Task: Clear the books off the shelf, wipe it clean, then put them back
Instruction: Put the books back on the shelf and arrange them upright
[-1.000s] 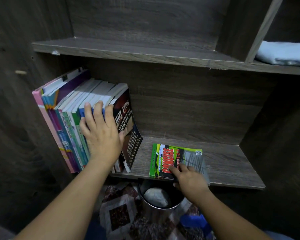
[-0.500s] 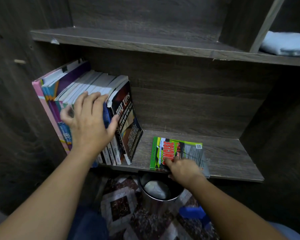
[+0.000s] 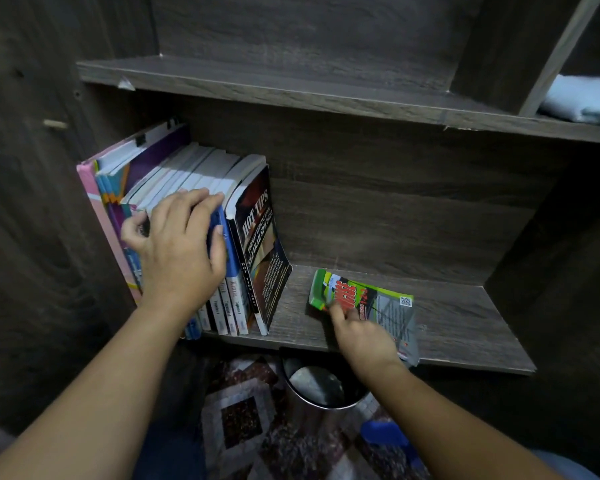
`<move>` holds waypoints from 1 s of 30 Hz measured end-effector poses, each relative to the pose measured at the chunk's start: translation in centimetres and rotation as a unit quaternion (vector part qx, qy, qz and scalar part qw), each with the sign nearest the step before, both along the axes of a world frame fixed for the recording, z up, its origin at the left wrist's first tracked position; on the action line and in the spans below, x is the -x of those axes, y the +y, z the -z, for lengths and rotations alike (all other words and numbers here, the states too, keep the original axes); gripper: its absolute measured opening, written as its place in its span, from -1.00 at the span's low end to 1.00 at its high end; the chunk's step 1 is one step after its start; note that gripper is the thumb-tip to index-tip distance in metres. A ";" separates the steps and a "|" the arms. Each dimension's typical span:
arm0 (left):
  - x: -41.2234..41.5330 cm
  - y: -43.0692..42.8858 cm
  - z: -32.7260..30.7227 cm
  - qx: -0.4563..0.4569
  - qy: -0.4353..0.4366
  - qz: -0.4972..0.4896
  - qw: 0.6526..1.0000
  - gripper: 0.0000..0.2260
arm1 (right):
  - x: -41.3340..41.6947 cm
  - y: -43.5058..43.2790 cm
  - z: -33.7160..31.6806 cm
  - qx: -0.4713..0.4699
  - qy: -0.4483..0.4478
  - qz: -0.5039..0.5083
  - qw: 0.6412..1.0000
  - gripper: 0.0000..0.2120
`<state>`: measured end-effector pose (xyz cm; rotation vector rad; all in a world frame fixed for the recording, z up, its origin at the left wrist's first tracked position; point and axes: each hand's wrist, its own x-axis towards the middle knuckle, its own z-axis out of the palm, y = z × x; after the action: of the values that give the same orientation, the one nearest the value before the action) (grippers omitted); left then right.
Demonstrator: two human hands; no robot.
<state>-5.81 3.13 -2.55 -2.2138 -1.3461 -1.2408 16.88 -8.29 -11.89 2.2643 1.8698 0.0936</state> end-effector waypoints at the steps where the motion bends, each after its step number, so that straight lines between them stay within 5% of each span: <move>1: 0.1 0.1 0.0 -0.006 -0.004 0.006 1.000 -0.65 | 0.1 0.1 -0.2 -0.022 0.014 0.015 1.000 -0.46; 8: 1.2 0.7 0.0 -0.045 -0.094 -0.018 0.994 -0.73 | 3.2 2.6 -3.2 -0.211 0.171 0.073 0.960 -0.58; 14: 2.1 1.1 0.3 -0.026 -0.067 -0.001 0.997 -0.69 | 8.1 6.4 -3.1 -0.338 0.338 0.076 0.875 -0.69; 18: 1.9 1.0 0.5 -0.016 -0.046 -0.011 0.999 -0.65 | 9.7 7.7 -1.6 -0.341 0.424 0.037 0.838 -0.68; 23: 1.8 1.0 0.6 -0.009 -0.037 -0.017 0.999 -0.65 | 7.6 7.5 0.6 -0.185 0.541 0.001 0.820 -0.25; 27: 1.8 0.9 0.5 -0.008 -0.038 -0.011 0.999 -0.64 | 6.6 8.7 2.9 -0.111 0.545 0.025 0.830 0.27; 30: 2.0 0.8 0.5 -0.002 -0.032 -0.003 0.999 -0.62 | 5.9 10.2 3.7 -0.069 0.569 0.030 0.819 0.40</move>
<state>-7.82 3.95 -3.06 -2.1824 -1.3721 -1.3214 10.99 1.91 -15.55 2.7137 2.2244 -1.4924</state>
